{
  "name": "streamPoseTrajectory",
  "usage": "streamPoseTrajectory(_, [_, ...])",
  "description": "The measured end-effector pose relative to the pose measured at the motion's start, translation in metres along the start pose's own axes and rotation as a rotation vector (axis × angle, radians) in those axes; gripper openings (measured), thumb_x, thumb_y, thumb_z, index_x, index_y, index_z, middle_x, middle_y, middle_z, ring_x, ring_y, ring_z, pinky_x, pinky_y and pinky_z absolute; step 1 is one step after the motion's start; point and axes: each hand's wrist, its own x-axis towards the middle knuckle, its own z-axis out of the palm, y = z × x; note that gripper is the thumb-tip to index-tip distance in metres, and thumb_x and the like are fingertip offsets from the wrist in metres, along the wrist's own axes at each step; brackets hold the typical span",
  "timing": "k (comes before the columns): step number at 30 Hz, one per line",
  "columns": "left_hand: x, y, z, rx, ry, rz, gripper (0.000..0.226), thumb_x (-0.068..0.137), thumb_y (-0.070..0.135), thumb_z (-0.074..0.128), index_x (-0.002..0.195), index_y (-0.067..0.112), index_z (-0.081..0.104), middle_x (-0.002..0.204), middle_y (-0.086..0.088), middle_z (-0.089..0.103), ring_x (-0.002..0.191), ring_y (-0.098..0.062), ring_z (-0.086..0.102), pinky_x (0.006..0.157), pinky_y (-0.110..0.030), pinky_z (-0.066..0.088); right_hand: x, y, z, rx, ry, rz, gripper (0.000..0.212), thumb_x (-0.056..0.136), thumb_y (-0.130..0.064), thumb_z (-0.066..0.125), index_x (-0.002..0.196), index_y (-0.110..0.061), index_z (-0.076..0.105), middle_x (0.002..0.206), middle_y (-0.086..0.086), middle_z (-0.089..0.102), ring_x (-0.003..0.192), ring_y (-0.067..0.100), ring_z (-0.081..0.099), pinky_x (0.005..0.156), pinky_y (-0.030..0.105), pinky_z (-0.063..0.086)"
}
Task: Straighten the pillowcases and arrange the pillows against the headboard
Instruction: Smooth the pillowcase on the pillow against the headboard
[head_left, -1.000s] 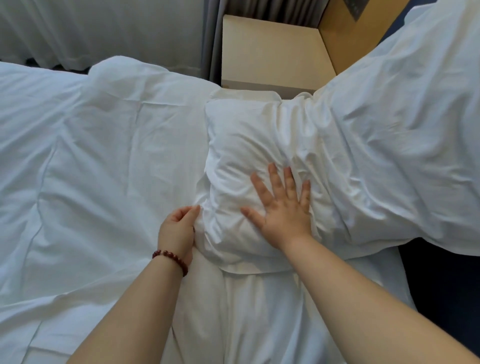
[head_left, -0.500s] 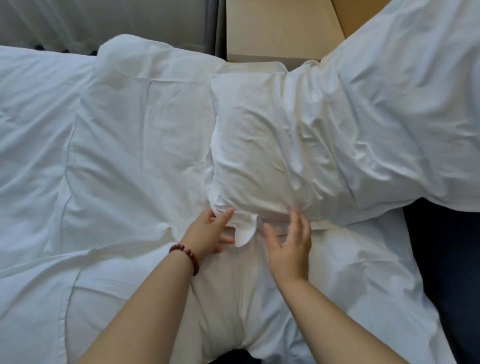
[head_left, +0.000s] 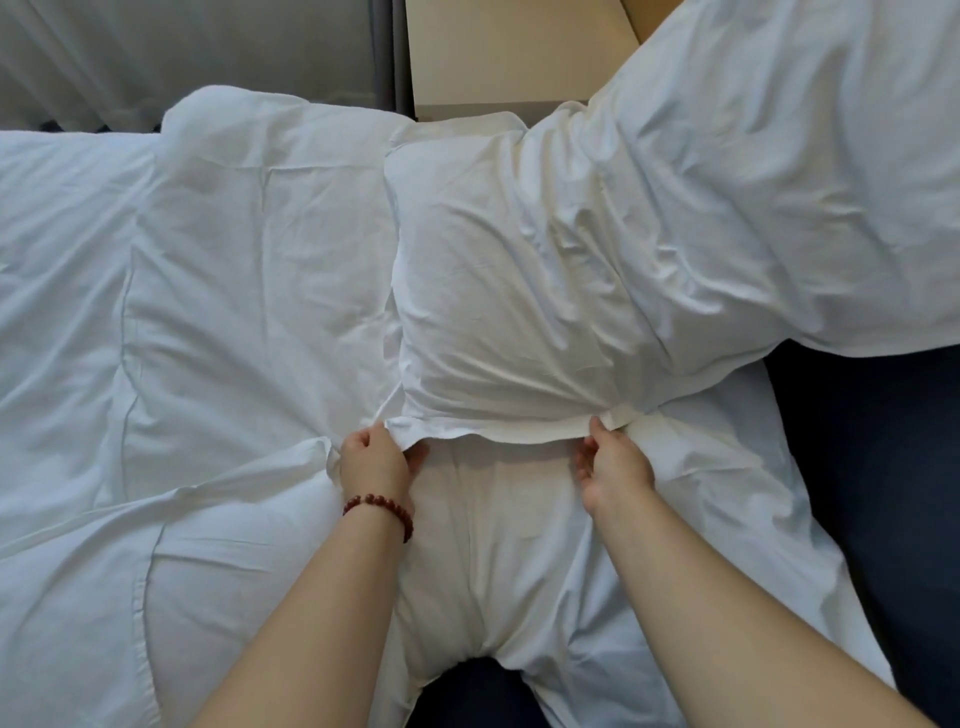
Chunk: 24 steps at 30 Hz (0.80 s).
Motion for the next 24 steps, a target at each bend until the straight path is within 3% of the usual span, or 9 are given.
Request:
streamPoseTrajectory(4, [-0.012, -0.003, 0.002, -0.128, -0.133, -0.178, 0.053, 0.083, 0.052, 0.070, 0.119, 0.013, 0.063, 0.118, -0.006, 0.068, 0.101, -0.021, 0.069, 0.082, -0.037, 0.059, 0.001, -0.001, -0.010, 0.076, -0.125, 0.106, 0.015, 0.098, -0.019, 0.056, 0.112, -0.015, 0.062, 0.103, 0.001, 0.066, 0.099, 0.014, 0.062, 0.087, 0.034, 0.048])
streamPoseTrajectory(6, [-0.006, -0.008, 0.002, -0.152, -0.103, -0.188, 0.064, 0.079, 0.046, 0.075, 0.130, 0.012, 0.056, 0.128, -0.006, 0.061, 0.104, -0.021, 0.066, 0.084, -0.031, 0.057, -0.002, -0.008, -0.007, 0.072, -0.098, 0.114, 0.018, 0.099, -0.019, 0.054, 0.114, -0.011, 0.061, 0.096, 0.002, 0.066, 0.087, 0.014, 0.064, 0.076, 0.029, 0.050])
streamPoseTrajectory(8, [-0.007, -0.010, -0.002, -0.091, -0.093, -0.112, 0.040, 0.091, 0.028, 0.067, 0.123, 0.007, 0.058, 0.114, -0.011, 0.066, 0.084, -0.017, 0.070, 0.073, -0.026, 0.056, -0.013, -0.011, 0.000, -0.052, -0.065, 0.101, 0.015, 0.098, -0.021, 0.057, 0.101, -0.008, 0.062, 0.082, 0.004, 0.067, 0.070, 0.014, 0.064, 0.056, 0.022, 0.050])
streamPoseTrajectory(11, [-0.023, 0.003, -0.006, 0.134, -0.126, 0.039, 0.024, 0.094, 0.026, 0.064, 0.096, 0.002, 0.065, 0.071, -0.005, 0.066, 0.051, -0.009, 0.062, 0.053, -0.021, 0.051, -0.037, -0.016, 0.014, -0.317, -0.125, -0.144, 0.024, 0.096, -0.029, 0.060, 0.081, -0.009, 0.061, 0.072, 0.005, 0.066, 0.061, 0.013, 0.061, 0.052, 0.020, 0.048])
streamPoseTrajectory(15, [-0.042, 0.038, 0.014, 0.336, -0.186, 0.387, 0.042, 0.095, 0.039, 0.061, 0.067, 0.008, 0.062, 0.052, 0.002, 0.055, 0.050, -0.008, 0.053, 0.055, -0.023, 0.049, -0.060, -0.040, 0.042, -0.649, -0.266, -0.605, 0.029, 0.092, -0.041, 0.062, 0.084, -0.014, 0.067, 0.080, 0.005, 0.068, 0.074, 0.009, 0.060, 0.071, 0.022, 0.047])
streamPoseTrajectory(17, [-0.036, 0.067, 0.043, 0.380, -0.252, 0.643, 0.034, 0.099, 0.035, 0.055, 0.077, 0.012, 0.065, 0.069, 0.002, 0.064, 0.067, -0.009, 0.061, 0.070, -0.029, 0.053, -0.058, -0.063, 0.066, -0.766, -0.300, -0.804, 0.028, 0.090, -0.046, 0.062, 0.087, -0.019, 0.067, 0.085, -0.003, 0.068, 0.082, 0.009, 0.061, 0.075, 0.021, 0.046])
streamPoseTrajectory(20, [-0.001, 0.108, 0.109, 0.606, -0.335, 1.088, 0.030, 0.099, 0.033, 0.046, 0.114, 0.015, 0.066, 0.115, -0.001, 0.063, 0.112, -0.012, 0.054, 0.102, -0.036, 0.043, -0.041, -0.107, 0.119, -1.011, -0.293, -1.265, 0.041, 0.087, -0.055, 0.051, 0.100, -0.020, 0.068, 0.103, -0.003, 0.067, 0.101, 0.017, 0.058, 0.090, 0.027, 0.042])
streamPoseTrajectory(22, [0.023, 0.137, 0.156, 0.831, -0.352, 1.157, 0.043, 0.102, 0.038, 0.040, 0.142, 0.022, 0.048, 0.151, -0.003, 0.039, 0.142, -0.018, 0.029, 0.120, -0.037, 0.021, -0.024, -0.142, 0.158, -1.243, -0.239, -1.493, 0.052, 0.090, -0.057, 0.043, 0.113, -0.017, 0.067, 0.121, 0.003, 0.064, 0.118, 0.023, 0.054, 0.102, 0.033, 0.036])
streamPoseTrajectory(24, [0.050, 0.158, 0.194, 1.045, -0.349, 1.132, 0.053, 0.103, 0.046, 0.031, 0.154, 0.029, 0.025, 0.165, 0.001, 0.009, 0.151, -0.019, 0.000, 0.122, -0.038, 0.001, -0.011, -0.176, 0.191, -1.564, -0.115, -1.568, 0.057, 0.094, -0.059, 0.036, 0.133, -0.023, 0.056, 0.147, 0.005, 0.047, 0.141, 0.025, 0.034, 0.116, 0.043, 0.018])
